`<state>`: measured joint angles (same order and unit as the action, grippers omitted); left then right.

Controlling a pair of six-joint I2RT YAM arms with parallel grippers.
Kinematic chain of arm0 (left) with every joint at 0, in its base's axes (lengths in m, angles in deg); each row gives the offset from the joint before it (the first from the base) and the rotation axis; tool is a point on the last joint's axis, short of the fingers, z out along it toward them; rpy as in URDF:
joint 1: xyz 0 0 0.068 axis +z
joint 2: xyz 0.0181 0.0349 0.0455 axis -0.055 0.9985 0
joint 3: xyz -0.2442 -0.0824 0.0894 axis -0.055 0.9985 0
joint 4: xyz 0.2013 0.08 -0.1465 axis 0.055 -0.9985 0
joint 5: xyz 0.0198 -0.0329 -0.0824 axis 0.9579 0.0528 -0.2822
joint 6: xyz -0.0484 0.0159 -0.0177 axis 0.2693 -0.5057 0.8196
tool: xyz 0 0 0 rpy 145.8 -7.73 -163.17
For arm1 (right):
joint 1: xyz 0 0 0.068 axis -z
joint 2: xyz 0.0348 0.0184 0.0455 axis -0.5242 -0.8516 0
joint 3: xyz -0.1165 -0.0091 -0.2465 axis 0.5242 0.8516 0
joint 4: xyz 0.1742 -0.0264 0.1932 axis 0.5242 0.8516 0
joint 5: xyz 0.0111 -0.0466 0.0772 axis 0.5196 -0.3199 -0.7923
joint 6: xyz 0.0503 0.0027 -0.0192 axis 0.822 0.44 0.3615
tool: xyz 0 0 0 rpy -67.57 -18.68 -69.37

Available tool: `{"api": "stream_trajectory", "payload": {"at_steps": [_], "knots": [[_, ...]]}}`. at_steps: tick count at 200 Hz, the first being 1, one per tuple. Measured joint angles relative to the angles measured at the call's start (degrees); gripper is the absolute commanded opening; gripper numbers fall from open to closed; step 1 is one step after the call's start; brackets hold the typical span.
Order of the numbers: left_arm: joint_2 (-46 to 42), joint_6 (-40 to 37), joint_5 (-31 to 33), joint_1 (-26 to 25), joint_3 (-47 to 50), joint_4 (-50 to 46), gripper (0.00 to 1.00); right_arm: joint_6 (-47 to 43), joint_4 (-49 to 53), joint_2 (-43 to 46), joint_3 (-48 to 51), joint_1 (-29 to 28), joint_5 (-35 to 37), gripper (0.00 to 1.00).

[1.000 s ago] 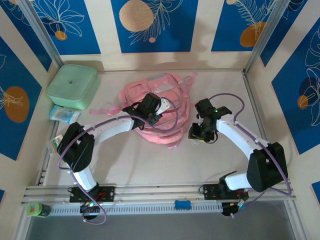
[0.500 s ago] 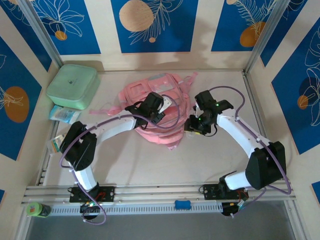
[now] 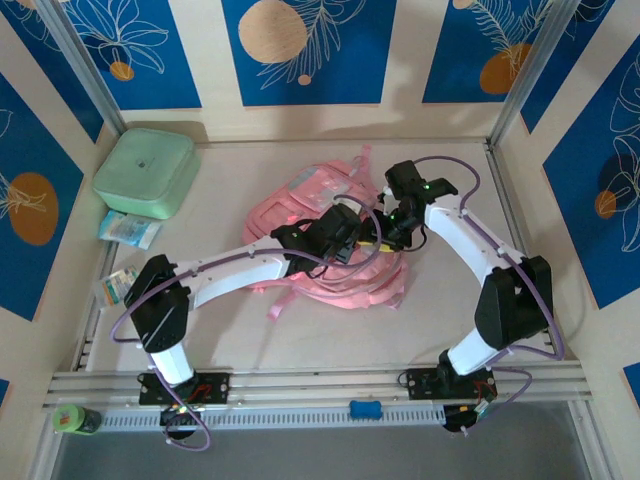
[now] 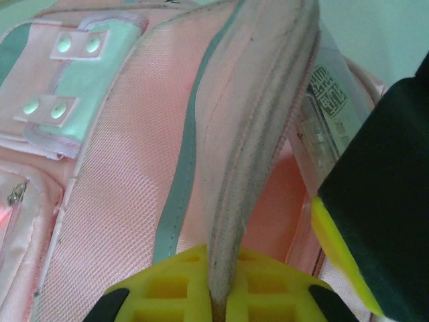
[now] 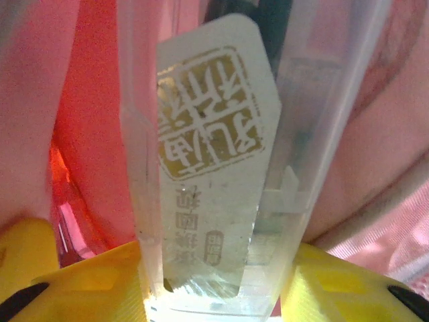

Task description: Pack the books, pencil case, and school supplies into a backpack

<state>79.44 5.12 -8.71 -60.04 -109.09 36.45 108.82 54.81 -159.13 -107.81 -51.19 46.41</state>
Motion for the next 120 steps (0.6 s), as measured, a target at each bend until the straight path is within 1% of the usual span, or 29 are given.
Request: {"api": "stream_trajectory", "payload": {"at_steps": [49,69,93,107,120], "knots": [[-0.42,4.24,0.61,0.02,0.81,0.94,0.00,1.73,-3.76,-0.17,0.11,0.50,-4.42,0.60],[-1.07,4.70,0.66,0.09,1.51,1.77,0.00,1.90,-4.92,0.33,0.83,1.20,-5.97,0.61],[-1.11,5.07,0.55,0.11,1.73,1.90,0.00,2.23,-6.27,2.23,1.95,3.26,-8.68,0.51],[-1.11,5.09,0.44,0.11,1.77,2.05,0.00,2.14,-6.97,3.15,2.80,4.85,-9.57,0.42],[-1.11,5.16,0.33,0.11,1.81,2.25,0.00,2.69,-7.69,2.82,2.84,6.16,-10.21,0.37]]}}
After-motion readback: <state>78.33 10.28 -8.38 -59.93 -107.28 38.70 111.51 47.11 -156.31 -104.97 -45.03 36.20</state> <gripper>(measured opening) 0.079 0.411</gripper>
